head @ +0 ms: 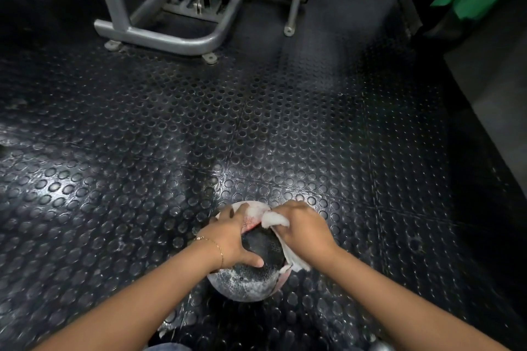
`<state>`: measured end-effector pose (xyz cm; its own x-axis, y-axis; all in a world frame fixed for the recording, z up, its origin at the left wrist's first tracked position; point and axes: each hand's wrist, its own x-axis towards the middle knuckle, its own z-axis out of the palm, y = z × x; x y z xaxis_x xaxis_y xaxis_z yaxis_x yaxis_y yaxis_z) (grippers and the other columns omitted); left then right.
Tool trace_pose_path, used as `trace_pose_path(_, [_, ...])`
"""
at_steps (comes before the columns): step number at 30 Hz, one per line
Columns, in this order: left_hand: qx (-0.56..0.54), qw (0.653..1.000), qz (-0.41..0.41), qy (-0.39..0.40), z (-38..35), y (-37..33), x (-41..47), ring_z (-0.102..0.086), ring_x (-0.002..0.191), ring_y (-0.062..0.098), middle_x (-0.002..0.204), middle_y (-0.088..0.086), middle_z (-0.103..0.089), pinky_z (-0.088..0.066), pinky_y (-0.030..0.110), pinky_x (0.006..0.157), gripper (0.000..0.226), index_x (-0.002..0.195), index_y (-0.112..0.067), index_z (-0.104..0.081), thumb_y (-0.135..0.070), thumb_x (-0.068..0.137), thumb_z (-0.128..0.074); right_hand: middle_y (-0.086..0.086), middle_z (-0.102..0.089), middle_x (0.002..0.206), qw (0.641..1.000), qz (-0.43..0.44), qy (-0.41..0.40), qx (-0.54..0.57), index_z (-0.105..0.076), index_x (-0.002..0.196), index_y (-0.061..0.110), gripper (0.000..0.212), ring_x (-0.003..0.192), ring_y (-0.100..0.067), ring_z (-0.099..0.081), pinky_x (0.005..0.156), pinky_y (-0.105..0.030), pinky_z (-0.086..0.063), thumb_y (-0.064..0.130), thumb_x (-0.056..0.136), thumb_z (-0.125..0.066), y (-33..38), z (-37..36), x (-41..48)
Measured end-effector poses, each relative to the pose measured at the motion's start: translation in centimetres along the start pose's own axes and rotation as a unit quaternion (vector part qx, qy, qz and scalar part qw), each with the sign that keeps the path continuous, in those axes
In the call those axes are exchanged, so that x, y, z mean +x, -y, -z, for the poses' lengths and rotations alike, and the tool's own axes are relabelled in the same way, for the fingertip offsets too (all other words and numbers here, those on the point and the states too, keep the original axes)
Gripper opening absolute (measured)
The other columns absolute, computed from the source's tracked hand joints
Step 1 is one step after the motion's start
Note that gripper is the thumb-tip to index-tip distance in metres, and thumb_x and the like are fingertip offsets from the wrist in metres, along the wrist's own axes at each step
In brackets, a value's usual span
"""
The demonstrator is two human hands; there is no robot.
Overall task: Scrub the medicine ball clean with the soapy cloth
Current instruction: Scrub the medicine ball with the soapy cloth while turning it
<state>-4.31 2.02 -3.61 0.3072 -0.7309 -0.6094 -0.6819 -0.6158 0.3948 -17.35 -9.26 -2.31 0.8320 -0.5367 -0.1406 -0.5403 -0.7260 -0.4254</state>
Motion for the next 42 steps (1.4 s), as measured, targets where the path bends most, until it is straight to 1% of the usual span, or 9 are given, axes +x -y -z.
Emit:
trace_pose_path(7, [-0.054, 0.998, 0.028, 0.017, 1.1, 0.4, 0.8, -0.034, 0.136, 0.028, 0.157, 0.008, -0.005, -0.038, 0.031, 0.104, 0.123, 0.151, -0.028, 0.003, -0.057, 0.063, -0.077, 0.006, -0.061, 0.111, 0.998, 0.058, -0.005, 0.01, -0.066, 0.107, 0.025, 0.026, 0.105, -0.014, -0.05, 0.079, -0.022, -0.034, 0.017, 0.085, -0.057, 0.2, -0.1, -1.7])
trace_pose_path(12, [-0.033, 0.998, 0.047, 0.005, 1.0, -0.6, 0.9, -0.031, 0.137, 0.028, 0.156, 0.012, -0.007, -0.035, 0.032, 0.106, 0.122, 0.15, -0.018, 0.01, -0.069, 0.068, -0.065, 0.002, -0.061, 0.107, 1.0, -0.016, -0.011, 0.012, -0.065, 0.109, 0.025, 0.025, 0.1, -0.018, -0.053, 0.071, -0.022, -0.036, 0.019, 0.087, -0.055, -0.6, 0.1, 1.1])
trace_pose_path(15, [0.027, 0.998, -0.057, 0.03, 2.3, 0.2, 1.4, 0.0, 0.145, 0.027, 0.158, 0.005, 0.014, -0.018, 0.039, 0.117, 0.121, 0.149, -0.022, 0.014, -0.061, 0.07, -0.069, -0.001, -0.062, 0.103, 1.0, -0.019, -0.003, 0.016, -0.065, 0.107, 0.023, 0.023, 0.098, -0.019, -0.053, 0.073, -0.025, -0.037, 0.017, 0.088, -0.053, -0.8, 0.2, 2.5])
trace_pose_path(20, [0.073, 0.986, -0.141, 0.041, 2.8, 0.6, 1.5, -0.004, 0.145, 0.018, 0.158, -0.002, 0.012, -0.014, 0.029, 0.116, 0.105, 0.15, -0.029, 0.002, -0.052, 0.076, -0.069, 0.005, -0.059, 0.087, 0.999, 0.011, 0.034, 0.04, -0.066, 0.094, 0.024, 0.015, 0.084, -0.012, -0.05, 0.071, -0.024, -0.037, 0.017, 0.085, -0.055, -0.8, 0.3, 3.5])
trace_pose_path(25, [0.047, 0.991, -0.12, 0.024, 2.7, 0.5, 1.6, -0.012, 0.144, 0.015, 0.158, -0.006, 0.009, -0.02, 0.027, 0.113, 0.105, 0.15, -0.034, 0.002, -0.053, 0.075, -0.07, 0.008, -0.064, 0.097, 0.998, 0.032, 0.044, 0.02, -0.067, 0.093, 0.023, 0.016, 0.091, -0.01, -0.055, 0.078, -0.026, -0.048, 0.017, 0.084, -0.056, -1.2, 1.1, 1.2])
trace_pose_path(30, [0.033, 0.996, -0.085, 0.012, 2.4, -0.3, 1.8, -0.021, 0.142, 0.019, 0.159, -0.002, 0.003, -0.027, 0.03, 0.112, 0.107, 0.151, -0.032, 0.001, -0.057, 0.073, -0.068, 0.007, -0.064, 0.099, 0.999, -0.022, 0.0, 0.024, -0.067, 0.1, 0.025, 0.018, 0.087, -0.008, -0.053, 0.069, -0.021, -0.035, 0.022, 0.085, -0.057, -0.9, 1.2, 2.4])
trace_pose_path(35, [-0.013, 0.999, -0.052, 0.002, 2.7, 0.0, 2.0, -0.022, 0.141, 0.019, 0.158, -0.001, -0.002, -0.026, 0.031, 0.113, 0.107, 0.151, -0.029, -0.003, -0.057, 0.073, -0.07, 0.007, -0.062, 0.103, 0.998, 0.054, 0.005, -0.022, -0.065, 0.103, 0.029, 0.023, 0.096, -0.014, -0.054, 0.072, -0.023, -0.041, 0.021, 0.085, -0.055, 0.0, 0.8, 0.7])
trace_pose_path(38, [-0.028, 0.999, -0.043, 0.0, 2.5, -0.1, 2.2, -0.027, 0.139, 0.02, 0.157, -0.001, -0.007, -0.029, 0.032, 0.112, 0.107, 0.151, -0.03, -0.004, -0.057, 0.072, -0.07, 0.013, -0.06, 0.105, 1.0, 0.008, 0.004, 0.008, -0.064, 0.104, 0.032, 0.019, 0.093, -0.006, -0.052, 0.067, -0.013, -0.033, 0.027, 0.088, -0.054, -0.7, 1.1, 1.5])
trace_pose_path(42, [-0.05, 0.999, -0.022, 0.001, 2.6, -0.4, 2.3, -0.037, 0.133, 0.022, 0.154, 0.001, -0.016, -0.034, 0.031, 0.108, 0.105, 0.151, -0.03, -0.009, -0.053, 0.071, -0.073, 0.009, -0.062, 0.105, 0.999, 0.03, -0.013, -0.02, -0.065, 0.104, 0.029, 0.022, 0.095, -0.01, -0.051, 0.074, -0.018, -0.034, 0.023, 0.086, -0.056, -0.5, 1.0, 1.2])
